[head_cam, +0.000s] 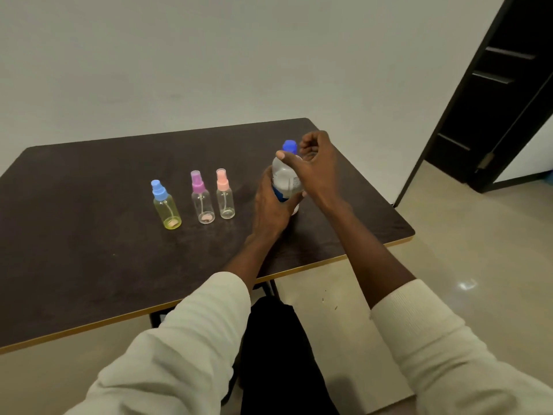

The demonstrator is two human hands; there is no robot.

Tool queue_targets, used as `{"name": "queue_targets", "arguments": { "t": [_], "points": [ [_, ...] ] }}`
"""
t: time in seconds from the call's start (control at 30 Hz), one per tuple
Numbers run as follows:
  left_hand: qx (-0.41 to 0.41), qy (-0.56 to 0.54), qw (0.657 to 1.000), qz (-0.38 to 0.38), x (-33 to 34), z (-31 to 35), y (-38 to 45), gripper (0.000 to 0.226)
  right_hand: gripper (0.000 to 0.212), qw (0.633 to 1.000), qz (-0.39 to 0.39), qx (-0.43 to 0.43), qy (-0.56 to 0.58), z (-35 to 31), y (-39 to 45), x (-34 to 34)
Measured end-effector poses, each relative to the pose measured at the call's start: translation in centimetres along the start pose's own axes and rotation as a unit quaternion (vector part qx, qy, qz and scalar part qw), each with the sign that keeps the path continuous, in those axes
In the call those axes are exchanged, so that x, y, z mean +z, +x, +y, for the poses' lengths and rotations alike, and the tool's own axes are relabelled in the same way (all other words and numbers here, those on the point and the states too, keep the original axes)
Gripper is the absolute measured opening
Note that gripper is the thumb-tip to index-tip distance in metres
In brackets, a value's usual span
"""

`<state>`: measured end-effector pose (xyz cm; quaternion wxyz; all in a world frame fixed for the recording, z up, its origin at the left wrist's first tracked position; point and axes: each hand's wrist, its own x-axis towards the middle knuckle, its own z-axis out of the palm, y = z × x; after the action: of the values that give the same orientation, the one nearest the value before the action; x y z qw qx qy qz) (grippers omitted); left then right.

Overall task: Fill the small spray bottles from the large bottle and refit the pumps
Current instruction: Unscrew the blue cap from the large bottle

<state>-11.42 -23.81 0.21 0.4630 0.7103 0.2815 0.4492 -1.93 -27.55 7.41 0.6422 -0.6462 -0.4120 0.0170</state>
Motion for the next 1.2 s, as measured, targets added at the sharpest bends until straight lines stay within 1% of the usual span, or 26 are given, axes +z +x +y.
{"name": "queue_targets", "arguments": {
  "t": [0.1,0.2,0.27,0.4,0.47,0.6,0.63,0.7,0.8,0.9,0.97,1.07,1.13,1.2],
  "points": [
    [-0.025,0.017,1.000,-0.005,-0.1,0.0,0.4,0.081,0.045,1.000,0.000,-0.011,0.001,0.2,0.2,0.7],
    [-0.031,0.033,0.999,0.008,-0.2,-0.3,0.6,0.076,0.039,1.000,-0.011,-0.013,-0.015,0.4,0.4,0.8],
    [-0.034,0.036,0.999,0.012,-0.1,-0.3,0.6,0.077,0.032,1.000,-0.022,-0.011,-0.014,0.5,0.5,0.7],
    [-0.041,0.037,0.998,0.014,0.0,-0.1,0.7,0.081,0.019,0.997,-0.072,0.005,-0.012,0.6,0.9,0.3],
    [-0.038,0.036,0.999,0.011,0.0,-0.2,0.6,0.081,0.021,0.996,-0.086,0.017,0.001,0.7,1.1,0.1],
    [-0.045,0.033,0.998,0.002,-0.1,-0.2,0.5,0.083,0.036,0.997,-0.072,0.020,0.029,0.4,1.2,0.1],
    [-0.044,0.035,0.998,0.002,-0.1,-0.3,0.6,0.083,0.037,0.997,-0.066,0.020,0.029,0.4,1.3,0.2],
    [-0.043,0.041,0.998,-0.001,-0.2,-0.3,0.6,0.084,0.034,0.997,-0.063,0.021,0.027,0.6,1.4,0.2],
    [-0.040,0.040,0.998,0.001,-0.2,-0.4,0.5,0.082,0.025,0.995,-0.090,0.020,0.045,1.0,1.6,-0.2],
    [-0.037,0.040,0.998,0.008,-0.1,-0.7,0.5,0.081,0.026,0.989,-0.123,0.031,0.081,1.1,1.9,-0.8],
    [-0.039,0.041,0.998,0.010,-0.1,-0.8,0.5,0.082,0.026,0.988,-0.135,0.024,0.074,1.2,1.9,-1.0],
    [-0.041,0.045,0.998,0.011,-0.1,-0.7,0.5,0.082,0.035,0.991,-0.123,-0.001,0.048,1.1,1.9,-0.5],
    [-0.037,0.048,0.998,0.017,-0.1,-0.6,0.5,0.080,0.035,0.992,-0.109,0.002,0.058,1.0,2.0,-0.2],
    [-0.033,0.049,0.998,0.025,0.0,-0.5,0.5,0.080,0.033,0.991,-0.111,0.014,0.073,1.0,2.1,-0.3]
  ]
}}
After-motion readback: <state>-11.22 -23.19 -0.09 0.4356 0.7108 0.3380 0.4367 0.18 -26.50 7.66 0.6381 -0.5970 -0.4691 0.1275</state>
